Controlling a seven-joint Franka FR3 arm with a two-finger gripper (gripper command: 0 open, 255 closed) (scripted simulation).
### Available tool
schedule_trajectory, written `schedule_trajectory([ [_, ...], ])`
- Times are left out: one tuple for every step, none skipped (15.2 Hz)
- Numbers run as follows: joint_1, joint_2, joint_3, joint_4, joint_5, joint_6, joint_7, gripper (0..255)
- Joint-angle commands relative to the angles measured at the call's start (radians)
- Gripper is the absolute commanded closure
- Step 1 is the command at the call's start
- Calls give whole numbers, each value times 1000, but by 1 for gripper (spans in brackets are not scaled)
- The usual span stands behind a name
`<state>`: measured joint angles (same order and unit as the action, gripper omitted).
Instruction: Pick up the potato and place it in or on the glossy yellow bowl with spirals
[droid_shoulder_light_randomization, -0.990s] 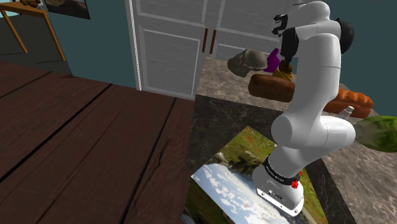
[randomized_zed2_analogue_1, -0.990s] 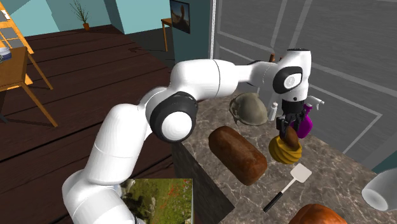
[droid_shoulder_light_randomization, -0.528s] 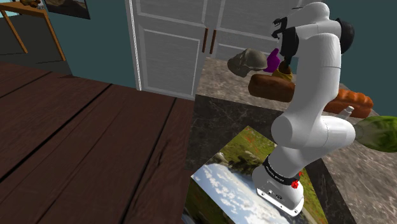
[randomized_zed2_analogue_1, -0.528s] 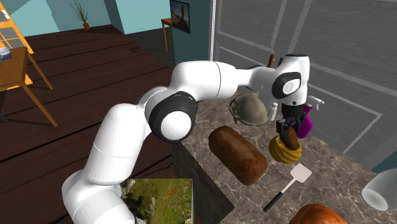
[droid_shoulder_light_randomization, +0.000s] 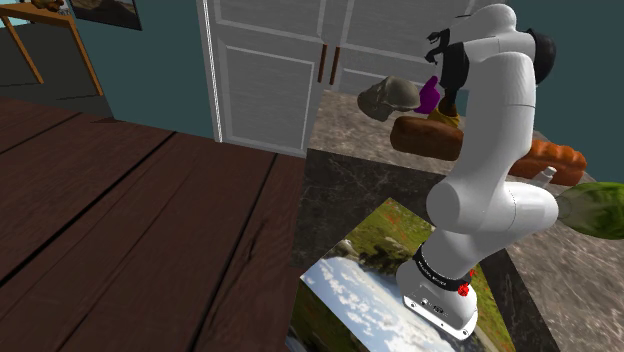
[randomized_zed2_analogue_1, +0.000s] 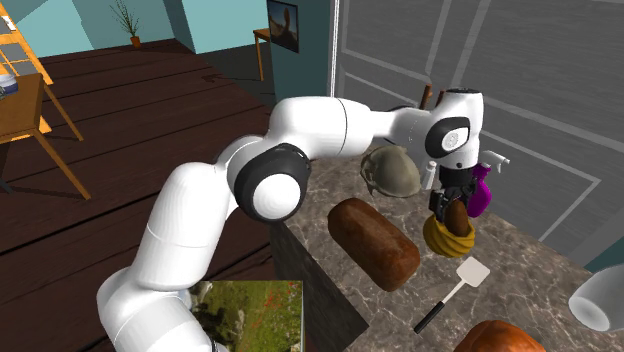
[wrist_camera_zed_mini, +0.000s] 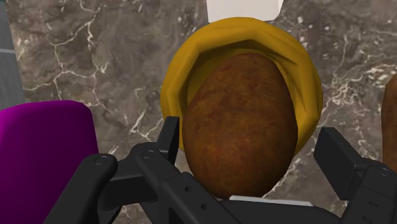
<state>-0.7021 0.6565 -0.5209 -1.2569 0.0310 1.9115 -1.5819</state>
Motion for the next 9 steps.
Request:
schedule_trajectory([
  [0,1,0,-3,0,0,-1,0],
  [0,1,0,-2,0,0,-1,0],
  [-3,9,2,11,3,-5,0,0],
  [0,3,1,34,0,-35,2,0],
  [2,-2,0,60,-1,-65,3,0],
  [3,-5,-1,89,-3,-97,4,0],
  [3,-6,-1,114,-3,-123,4,0],
  [3,-6,-1,114,-3,-123,4,0],
  [3,-6,-1,114,-3,-123,4,0],
])
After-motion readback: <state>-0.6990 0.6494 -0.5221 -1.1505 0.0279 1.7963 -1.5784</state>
